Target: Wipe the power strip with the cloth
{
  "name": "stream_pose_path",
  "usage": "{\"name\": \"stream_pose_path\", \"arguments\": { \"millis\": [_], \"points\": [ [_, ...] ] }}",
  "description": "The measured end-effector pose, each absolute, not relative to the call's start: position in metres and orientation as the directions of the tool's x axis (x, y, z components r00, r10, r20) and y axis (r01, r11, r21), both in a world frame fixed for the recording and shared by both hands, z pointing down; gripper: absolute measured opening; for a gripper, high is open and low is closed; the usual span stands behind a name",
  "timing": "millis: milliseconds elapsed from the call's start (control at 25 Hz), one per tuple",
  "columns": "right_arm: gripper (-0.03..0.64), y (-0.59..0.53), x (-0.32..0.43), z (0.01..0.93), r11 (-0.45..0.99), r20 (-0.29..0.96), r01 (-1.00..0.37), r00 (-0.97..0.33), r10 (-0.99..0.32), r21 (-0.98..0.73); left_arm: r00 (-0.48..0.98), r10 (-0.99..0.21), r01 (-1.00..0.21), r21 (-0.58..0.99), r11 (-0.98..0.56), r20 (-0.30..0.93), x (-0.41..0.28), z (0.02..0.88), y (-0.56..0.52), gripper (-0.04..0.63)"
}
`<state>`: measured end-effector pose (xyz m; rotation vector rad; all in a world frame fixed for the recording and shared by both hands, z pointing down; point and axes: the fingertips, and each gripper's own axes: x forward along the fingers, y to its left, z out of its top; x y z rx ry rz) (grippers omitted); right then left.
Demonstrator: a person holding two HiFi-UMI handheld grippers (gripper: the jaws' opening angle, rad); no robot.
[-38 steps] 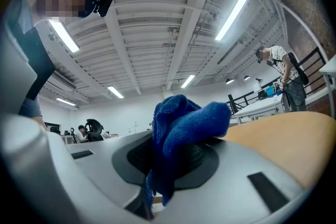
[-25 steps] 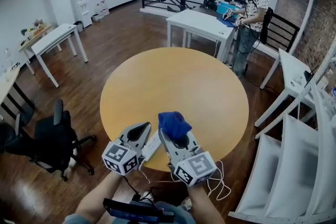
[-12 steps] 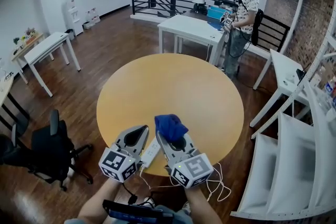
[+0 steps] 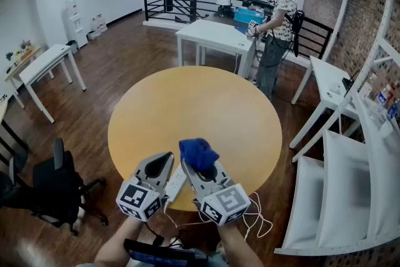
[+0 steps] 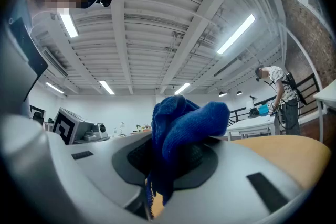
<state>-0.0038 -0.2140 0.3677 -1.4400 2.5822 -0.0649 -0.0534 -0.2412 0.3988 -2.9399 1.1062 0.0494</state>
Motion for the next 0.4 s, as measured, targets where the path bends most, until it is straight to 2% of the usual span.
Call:
{"name": "stream_pose_path", "arguments": {
  "millis": [400],
  "points": [
    [0.058,-0.215,-0.02,0.367,0.539,-0.139,-0.831,-0.522,-0.841,-0.139,0.765,-0.643,-0.644,-0.004,-0.765,-0.021,-0.059,0.393,-0.238,0.012]
  ]
}}
